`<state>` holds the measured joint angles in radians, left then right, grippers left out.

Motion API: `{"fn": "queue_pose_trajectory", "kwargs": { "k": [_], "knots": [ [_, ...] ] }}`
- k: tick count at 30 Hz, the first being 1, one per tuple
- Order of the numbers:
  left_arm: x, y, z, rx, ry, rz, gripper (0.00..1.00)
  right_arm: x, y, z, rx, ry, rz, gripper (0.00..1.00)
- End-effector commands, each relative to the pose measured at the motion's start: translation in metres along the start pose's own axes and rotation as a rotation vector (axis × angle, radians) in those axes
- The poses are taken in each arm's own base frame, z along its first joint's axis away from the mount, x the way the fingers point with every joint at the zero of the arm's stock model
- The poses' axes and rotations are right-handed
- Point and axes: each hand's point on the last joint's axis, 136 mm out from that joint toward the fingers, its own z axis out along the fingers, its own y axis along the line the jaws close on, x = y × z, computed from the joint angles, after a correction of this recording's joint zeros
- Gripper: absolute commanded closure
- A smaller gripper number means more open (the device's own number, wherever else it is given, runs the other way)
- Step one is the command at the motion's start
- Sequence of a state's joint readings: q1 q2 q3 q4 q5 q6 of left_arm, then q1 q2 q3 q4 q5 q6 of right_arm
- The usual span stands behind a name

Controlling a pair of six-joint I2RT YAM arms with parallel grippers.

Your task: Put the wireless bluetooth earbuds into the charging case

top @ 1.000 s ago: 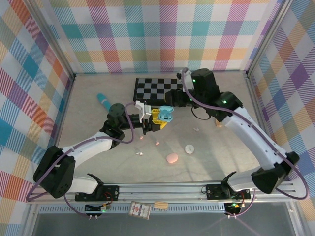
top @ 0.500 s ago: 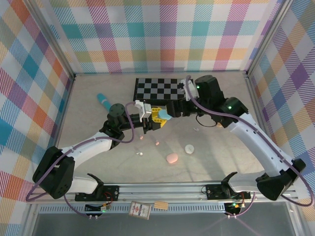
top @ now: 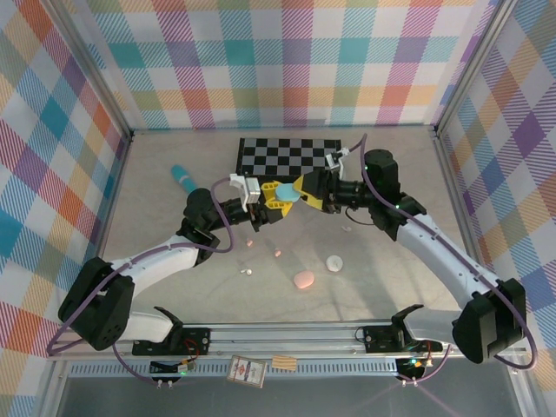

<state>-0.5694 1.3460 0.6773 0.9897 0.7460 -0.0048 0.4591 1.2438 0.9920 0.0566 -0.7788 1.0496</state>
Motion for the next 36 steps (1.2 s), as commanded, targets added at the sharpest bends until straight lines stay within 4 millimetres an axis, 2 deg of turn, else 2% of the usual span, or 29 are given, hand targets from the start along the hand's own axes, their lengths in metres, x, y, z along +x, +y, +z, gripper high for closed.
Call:
{"fn": "queue_pose_trajectory", "kwargs": {
  "k": [1, 6, 11, 14, 16, 18, 19, 21, 22, 25, 29, 36],
  "knots": [
    [-0.015, -0.005, 0.002, 0.02, -0.064, 0.035, 0.76, 0.005, 0.031, 0.004, -0.16, 0.063, -0.002, 0.38],
    [-0.011, -0.004, 0.003, 0.013, -0.053, 0.031, 0.76, 0.008, 0.033, 0.009, -0.178, 0.089, 0.007, 0.48],
    [-0.004, -0.002, 0.004, 0.006, -0.019, 0.038, 0.75, 0.007, 0.032, 0.007, -0.161, 0.075, -0.003, 0.69],
    [0.001, -0.001, 0.003, -0.012, 0.001, 0.04, 0.73, 0.004, 0.029, 0.006, -0.137, 0.045, -0.016, 0.77],
    [0.002, 0.001, 0.001, -0.027, 0.013, 0.042, 0.62, 0.001, 0.026, 0.005, -0.116, 0.013, -0.045, 0.77],
    [0.006, 0.001, -0.001, -0.045, 0.03, 0.042, 0.31, -0.004, 0.021, 0.002, -0.079, -0.023, -0.07, 0.78],
    [0.008, 0.002, -0.004, -0.061, 0.041, 0.04, 0.19, -0.008, 0.017, 0.0, -0.049, -0.051, -0.085, 0.78],
    [0.016, 0.003, -0.011, -0.096, 0.073, 0.032, 0.02, -0.017, 0.001, -0.004, 0.024, -0.104, -0.105, 0.77],
    [0.02, 0.002, -0.016, -0.11, 0.09, 0.034, 0.0, -0.023, -0.01, -0.006, 0.077, -0.13, -0.112, 0.77],
    [0.041, 0.0, -0.03, -0.154, 0.178, 0.018, 0.0, -0.039, -0.053, -0.009, 0.234, -0.179, -0.124, 0.76],
    [0.057, -0.004, -0.047, -0.206, 0.269, -0.003, 0.0, -0.058, -0.105, -0.006, 0.384, -0.19, -0.108, 0.76],
    [0.095, -0.019, -0.064, -0.271, 0.427, -0.028, 0.0, -0.081, -0.185, 0.019, 0.51, -0.164, -0.016, 0.75]
  ]
}}
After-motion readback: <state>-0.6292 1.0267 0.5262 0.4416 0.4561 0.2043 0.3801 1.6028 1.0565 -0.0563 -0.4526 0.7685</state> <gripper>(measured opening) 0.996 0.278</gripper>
